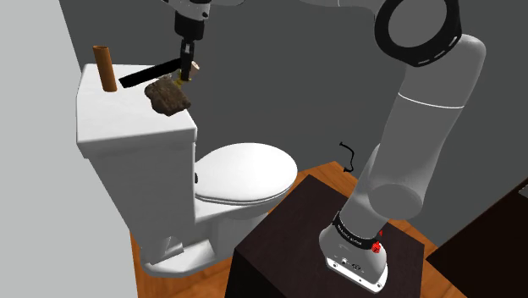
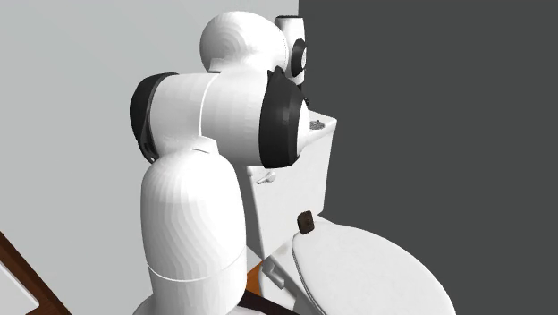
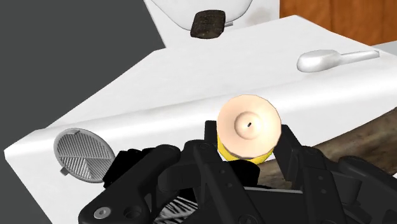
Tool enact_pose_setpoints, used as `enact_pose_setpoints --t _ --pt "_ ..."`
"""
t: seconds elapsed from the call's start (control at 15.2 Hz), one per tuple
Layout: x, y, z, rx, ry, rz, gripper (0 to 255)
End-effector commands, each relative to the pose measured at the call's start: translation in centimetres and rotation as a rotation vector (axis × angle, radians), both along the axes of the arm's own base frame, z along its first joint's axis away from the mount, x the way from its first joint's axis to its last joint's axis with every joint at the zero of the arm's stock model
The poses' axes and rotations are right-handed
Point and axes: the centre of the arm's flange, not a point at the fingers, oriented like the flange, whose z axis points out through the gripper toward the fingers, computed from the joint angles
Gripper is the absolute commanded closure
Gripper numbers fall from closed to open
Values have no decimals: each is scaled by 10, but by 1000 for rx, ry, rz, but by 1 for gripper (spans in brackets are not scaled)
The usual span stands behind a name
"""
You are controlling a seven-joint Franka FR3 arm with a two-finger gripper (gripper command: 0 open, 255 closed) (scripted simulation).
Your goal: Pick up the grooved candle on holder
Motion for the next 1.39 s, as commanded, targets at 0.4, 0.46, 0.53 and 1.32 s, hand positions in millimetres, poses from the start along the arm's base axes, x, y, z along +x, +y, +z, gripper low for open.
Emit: enact_pose_setpoints --t 0.4,0.46,0.53,1.32 --pt "1 0 0 0 1 0 255" --pt "0 1 -2 0 1 0 255" --pt "0 1 3 0 1 0 255" --pt "0 1 66 0 1 0 255"
